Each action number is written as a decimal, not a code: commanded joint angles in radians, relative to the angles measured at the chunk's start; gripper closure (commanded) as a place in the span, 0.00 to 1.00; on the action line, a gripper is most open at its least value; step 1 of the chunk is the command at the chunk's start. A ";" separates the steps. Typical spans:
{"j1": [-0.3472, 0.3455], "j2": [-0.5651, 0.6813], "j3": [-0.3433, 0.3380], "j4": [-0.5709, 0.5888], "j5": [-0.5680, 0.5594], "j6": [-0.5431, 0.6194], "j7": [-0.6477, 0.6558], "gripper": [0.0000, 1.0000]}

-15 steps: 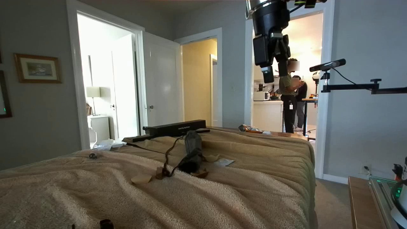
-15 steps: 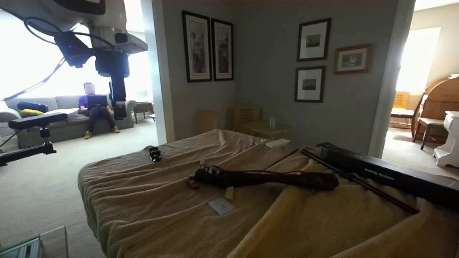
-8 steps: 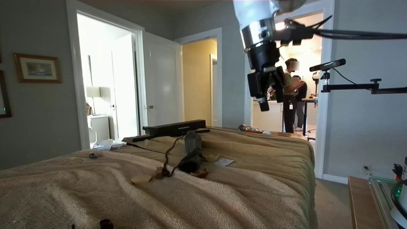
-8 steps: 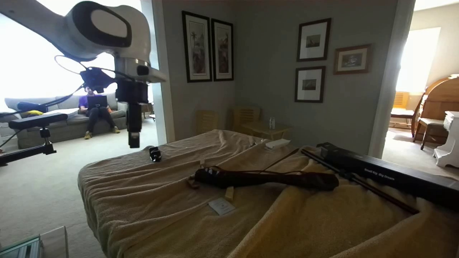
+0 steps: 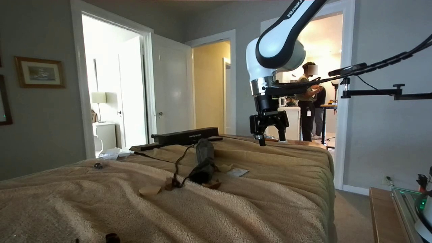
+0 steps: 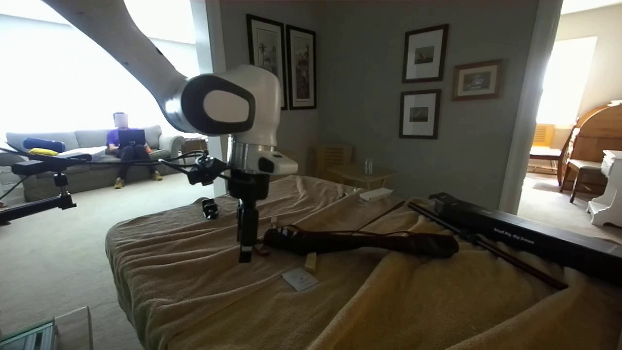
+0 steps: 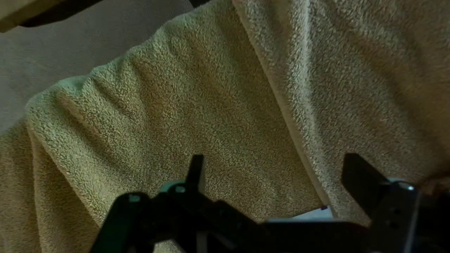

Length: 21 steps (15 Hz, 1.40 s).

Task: Fold the towel on the right

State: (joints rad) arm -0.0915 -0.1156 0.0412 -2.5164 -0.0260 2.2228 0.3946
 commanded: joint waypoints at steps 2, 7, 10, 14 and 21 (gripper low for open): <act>0.014 0.033 -0.026 0.024 -0.001 0.001 -0.002 0.00; 0.018 0.035 -0.021 0.034 -0.001 0.001 -0.002 0.00; 0.045 -0.030 -0.007 0.031 0.115 0.115 0.071 0.00; 0.036 0.023 0.018 0.010 -0.055 0.394 0.175 0.00; -0.132 0.130 -0.064 0.013 -0.567 0.823 0.489 0.00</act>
State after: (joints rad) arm -0.1543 -0.0068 0.0246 -2.5313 -0.3976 2.9555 0.7590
